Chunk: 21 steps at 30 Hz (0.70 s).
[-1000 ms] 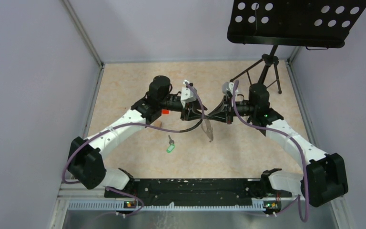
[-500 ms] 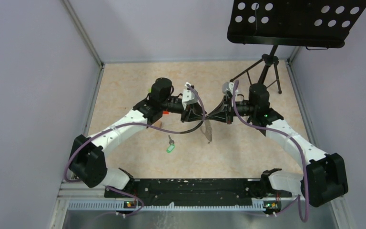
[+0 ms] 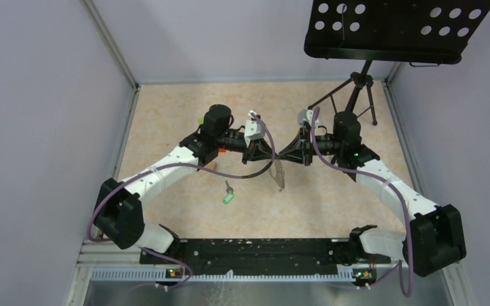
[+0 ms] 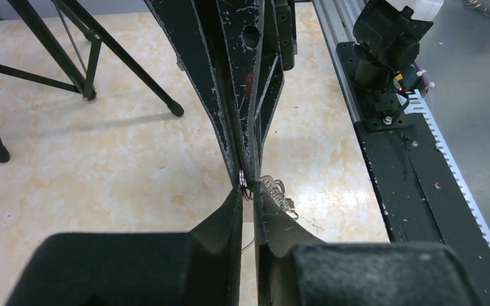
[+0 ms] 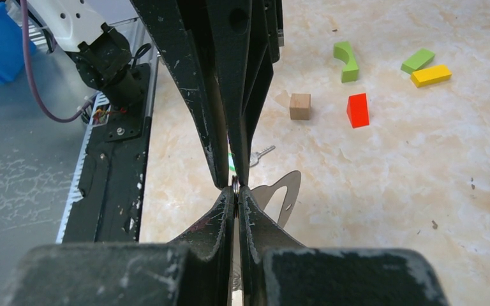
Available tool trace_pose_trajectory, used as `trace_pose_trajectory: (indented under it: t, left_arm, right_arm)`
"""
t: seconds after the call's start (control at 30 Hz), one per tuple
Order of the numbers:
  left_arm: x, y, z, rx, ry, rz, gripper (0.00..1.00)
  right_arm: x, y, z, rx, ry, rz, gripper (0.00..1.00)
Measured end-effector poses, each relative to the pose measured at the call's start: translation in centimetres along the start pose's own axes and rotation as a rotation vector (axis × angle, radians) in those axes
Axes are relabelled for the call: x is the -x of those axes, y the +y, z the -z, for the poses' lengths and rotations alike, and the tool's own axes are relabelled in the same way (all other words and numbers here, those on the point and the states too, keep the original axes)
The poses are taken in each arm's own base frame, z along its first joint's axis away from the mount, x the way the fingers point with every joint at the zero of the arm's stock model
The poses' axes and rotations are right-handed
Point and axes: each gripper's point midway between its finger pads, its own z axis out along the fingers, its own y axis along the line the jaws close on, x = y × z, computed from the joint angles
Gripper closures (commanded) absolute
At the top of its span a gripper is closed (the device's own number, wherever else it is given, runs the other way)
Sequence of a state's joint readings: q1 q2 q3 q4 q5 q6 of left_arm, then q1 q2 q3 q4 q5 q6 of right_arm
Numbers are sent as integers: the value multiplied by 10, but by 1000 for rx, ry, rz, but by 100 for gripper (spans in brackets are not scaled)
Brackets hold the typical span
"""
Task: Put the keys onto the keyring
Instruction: Adjust the keyring.
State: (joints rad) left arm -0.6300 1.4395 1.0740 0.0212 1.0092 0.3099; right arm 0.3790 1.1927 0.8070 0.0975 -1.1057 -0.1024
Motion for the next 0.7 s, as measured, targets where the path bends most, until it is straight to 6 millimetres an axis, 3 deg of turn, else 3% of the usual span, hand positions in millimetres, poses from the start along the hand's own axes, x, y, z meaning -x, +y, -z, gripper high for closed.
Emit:
trace_pose_trajectory:
  t: [0.07, 0.27, 0.53, 0.7]
  left_arm:
    - [0, -1, 0, -4, -1, 1, 100]
    - [-1, 0, 0, -5, 0, 5, 100]
    - [-6, 4, 3, 27, 57, 15, 100]
    - [-9, 7, 7, 49, 105, 18, 100]
  right_arm:
    - [0, 0, 0, -1, 1, 0, 100]
    - [0, -1, 0, -5, 2, 9, 99]
    - [-6, -3, 1, -14, 20, 18, 80]
    - [-11, -5, 3, -33, 41, 42, 76]
